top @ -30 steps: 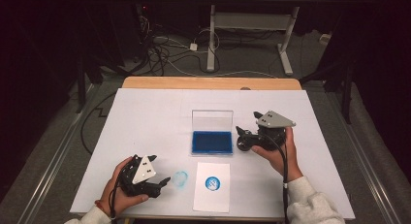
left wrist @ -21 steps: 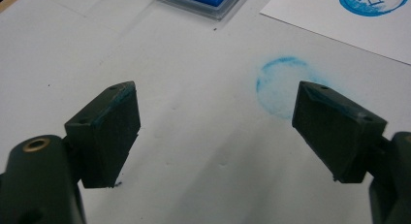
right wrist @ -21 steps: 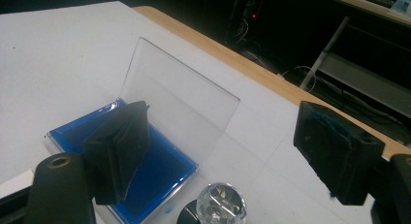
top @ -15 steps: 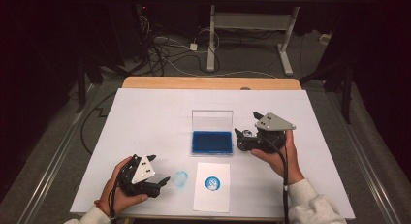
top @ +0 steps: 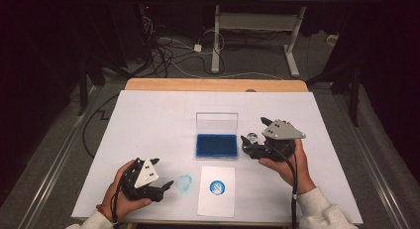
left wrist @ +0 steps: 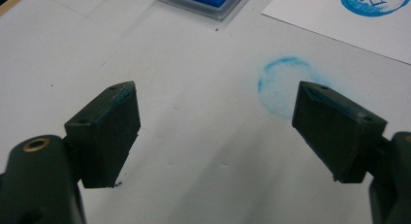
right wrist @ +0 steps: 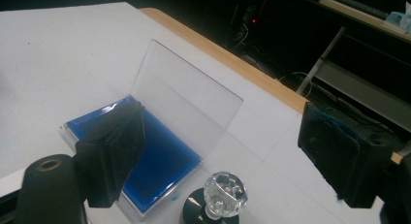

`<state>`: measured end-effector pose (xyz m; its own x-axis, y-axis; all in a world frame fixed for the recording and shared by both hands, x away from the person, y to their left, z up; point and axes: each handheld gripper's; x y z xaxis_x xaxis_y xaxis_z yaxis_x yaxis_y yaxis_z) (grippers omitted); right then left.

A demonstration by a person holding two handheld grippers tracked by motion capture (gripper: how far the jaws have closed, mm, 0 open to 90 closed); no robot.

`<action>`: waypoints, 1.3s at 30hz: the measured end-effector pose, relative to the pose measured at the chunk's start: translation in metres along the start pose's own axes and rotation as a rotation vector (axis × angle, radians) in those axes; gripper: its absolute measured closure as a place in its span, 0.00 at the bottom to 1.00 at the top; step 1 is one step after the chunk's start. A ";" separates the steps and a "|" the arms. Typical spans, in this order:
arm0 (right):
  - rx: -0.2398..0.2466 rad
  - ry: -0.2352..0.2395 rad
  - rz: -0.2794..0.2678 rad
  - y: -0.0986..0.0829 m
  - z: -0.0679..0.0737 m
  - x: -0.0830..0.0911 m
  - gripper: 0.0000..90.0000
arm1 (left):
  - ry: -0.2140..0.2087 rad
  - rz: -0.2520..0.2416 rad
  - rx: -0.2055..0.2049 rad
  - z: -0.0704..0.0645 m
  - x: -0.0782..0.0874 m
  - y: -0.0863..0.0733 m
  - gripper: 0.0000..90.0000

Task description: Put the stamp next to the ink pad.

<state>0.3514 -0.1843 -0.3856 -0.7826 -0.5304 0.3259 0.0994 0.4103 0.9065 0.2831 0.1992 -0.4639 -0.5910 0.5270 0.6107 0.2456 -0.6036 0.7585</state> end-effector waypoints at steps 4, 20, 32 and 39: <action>0.004 0.000 -0.005 0.000 0.001 0.006 0.20 | 0.001 0.000 -0.001 0.000 0.000 0.000 0.19; 0.031 0.001 -0.021 -0.001 0.005 0.028 0.21 | 0.010 -0.001 -0.008 0.000 0.000 0.000 0.19; 0.063 -0.009 -0.019 -0.008 0.007 0.043 0.21 | 0.013 -0.001 -0.010 0.001 0.000 0.001 0.19; 0.063 -0.006 -0.027 -0.018 0.006 0.051 0.21 | 0.013 0.001 -0.009 0.000 -0.001 0.001 0.19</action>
<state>0.3057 -0.2142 -0.3864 -0.7880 -0.5378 0.2998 0.0396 0.4416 0.8963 0.2838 0.1985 -0.4640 -0.6008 0.5182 0.6087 0.2395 -0.6098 0.7555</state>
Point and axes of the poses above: each handheld gripper's, and its own axes: x roughly backward along the jaws, y roughly out of its top, z roughly to its left, and after that the axes turned 4 degrees about -z, right-handed
